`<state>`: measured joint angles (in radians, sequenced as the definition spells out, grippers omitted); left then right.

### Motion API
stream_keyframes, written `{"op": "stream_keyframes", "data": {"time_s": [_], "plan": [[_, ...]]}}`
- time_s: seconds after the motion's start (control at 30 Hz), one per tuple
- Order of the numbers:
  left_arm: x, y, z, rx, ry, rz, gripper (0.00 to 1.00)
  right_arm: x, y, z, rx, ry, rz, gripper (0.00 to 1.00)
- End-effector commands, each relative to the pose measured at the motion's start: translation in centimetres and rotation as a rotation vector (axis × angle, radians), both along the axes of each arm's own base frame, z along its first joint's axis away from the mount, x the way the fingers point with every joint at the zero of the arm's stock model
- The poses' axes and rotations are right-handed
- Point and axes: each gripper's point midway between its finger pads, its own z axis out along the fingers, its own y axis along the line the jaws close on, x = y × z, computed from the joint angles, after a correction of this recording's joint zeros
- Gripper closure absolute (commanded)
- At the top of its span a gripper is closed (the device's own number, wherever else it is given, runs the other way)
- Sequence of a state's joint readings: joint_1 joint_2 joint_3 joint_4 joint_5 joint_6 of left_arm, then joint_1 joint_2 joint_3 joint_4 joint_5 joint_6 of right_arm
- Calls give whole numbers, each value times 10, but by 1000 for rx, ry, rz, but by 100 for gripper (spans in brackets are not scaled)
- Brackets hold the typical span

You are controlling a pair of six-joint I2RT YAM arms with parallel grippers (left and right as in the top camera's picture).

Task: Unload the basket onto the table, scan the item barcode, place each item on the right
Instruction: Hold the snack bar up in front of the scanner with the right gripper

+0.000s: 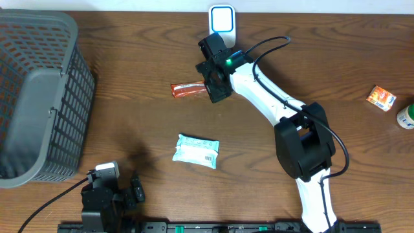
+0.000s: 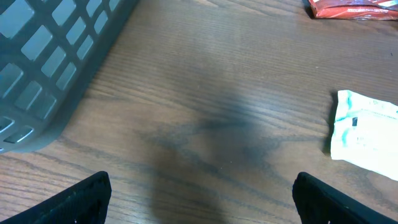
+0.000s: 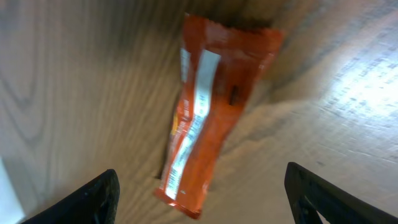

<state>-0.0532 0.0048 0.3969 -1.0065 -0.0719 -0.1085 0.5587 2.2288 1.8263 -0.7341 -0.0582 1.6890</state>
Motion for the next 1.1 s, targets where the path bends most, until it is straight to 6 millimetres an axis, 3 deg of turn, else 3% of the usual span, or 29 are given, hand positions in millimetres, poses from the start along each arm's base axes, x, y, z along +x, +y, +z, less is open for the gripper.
{"op": "stream_keyframes", "data": {"time_s": [0.0,0.23,0.47,0.67,0.8,0.87,0.97,1.0,1.07], "plan": [[-1,-1,-2,-13,7,0,6,10,-6,-21,-25,-2,-65,19],[-1,-1,-2,-13,7,0,6,12,-2,-46,-21,20,-60,19],[-1,-1,-2,-13,7,0,6,11,-1,-48,-5,32,-61,11],[-1,-1,-2,-13,7,0,6,12,1,-57,-5,39,-59,12],[-1,-1,-2,-13,7,1,6,11,-1,-71,-20,54,-57,27],[-1,-1,-2,-13,7,0,6,8,-2,-82,-34,71,-50,44],[-1,-1,-2,-13,7,0,6,2,-5,-101,-54,107,-49,94],[-1,-1,-2,-13,6,0,6,-1,-7,-106,-65,121,-46,99],[-1,-1,-2,-13,7,0,6,-2,-10,-112,-85,121,-16,99]]}}
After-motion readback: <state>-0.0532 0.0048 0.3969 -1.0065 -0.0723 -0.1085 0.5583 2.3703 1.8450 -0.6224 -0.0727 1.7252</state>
